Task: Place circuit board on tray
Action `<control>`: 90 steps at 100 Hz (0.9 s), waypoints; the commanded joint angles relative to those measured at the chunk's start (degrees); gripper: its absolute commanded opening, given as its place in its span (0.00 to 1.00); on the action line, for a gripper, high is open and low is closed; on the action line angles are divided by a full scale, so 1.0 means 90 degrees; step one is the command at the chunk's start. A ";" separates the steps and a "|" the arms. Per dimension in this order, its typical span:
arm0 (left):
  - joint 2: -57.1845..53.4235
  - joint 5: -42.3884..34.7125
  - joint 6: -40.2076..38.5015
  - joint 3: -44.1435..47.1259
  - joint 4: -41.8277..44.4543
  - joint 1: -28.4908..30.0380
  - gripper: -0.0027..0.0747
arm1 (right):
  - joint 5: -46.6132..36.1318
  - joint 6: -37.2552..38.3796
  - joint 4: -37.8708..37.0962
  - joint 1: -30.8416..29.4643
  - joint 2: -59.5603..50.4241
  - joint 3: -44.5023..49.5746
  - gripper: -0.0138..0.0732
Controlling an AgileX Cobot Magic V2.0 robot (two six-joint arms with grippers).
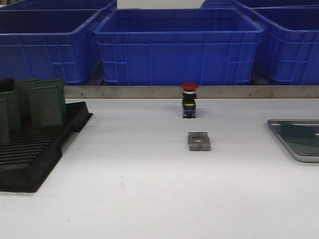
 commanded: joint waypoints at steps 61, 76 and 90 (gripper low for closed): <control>-0.0200 -0.0501 -0.0045 0.0306 0.0007 0.0010 0.01 | -0.2344 0.1540 -0.1795 -0.0141 0.0007 0.0329 0.09; -0.0200 -0.0501 -0.0045 0.0306 0.0007 0.0010 0.01 | -0.2748 0.5042 -0.4973 -0.0556 -0.0074 0.0774 0.09; -0.0200 -0.0501 -0.0045 0.0306 0.0007 0.0010 0.01 | -0.2821 0.7796 -0.7442 -0.0999 -0.0340 0.1308 0.09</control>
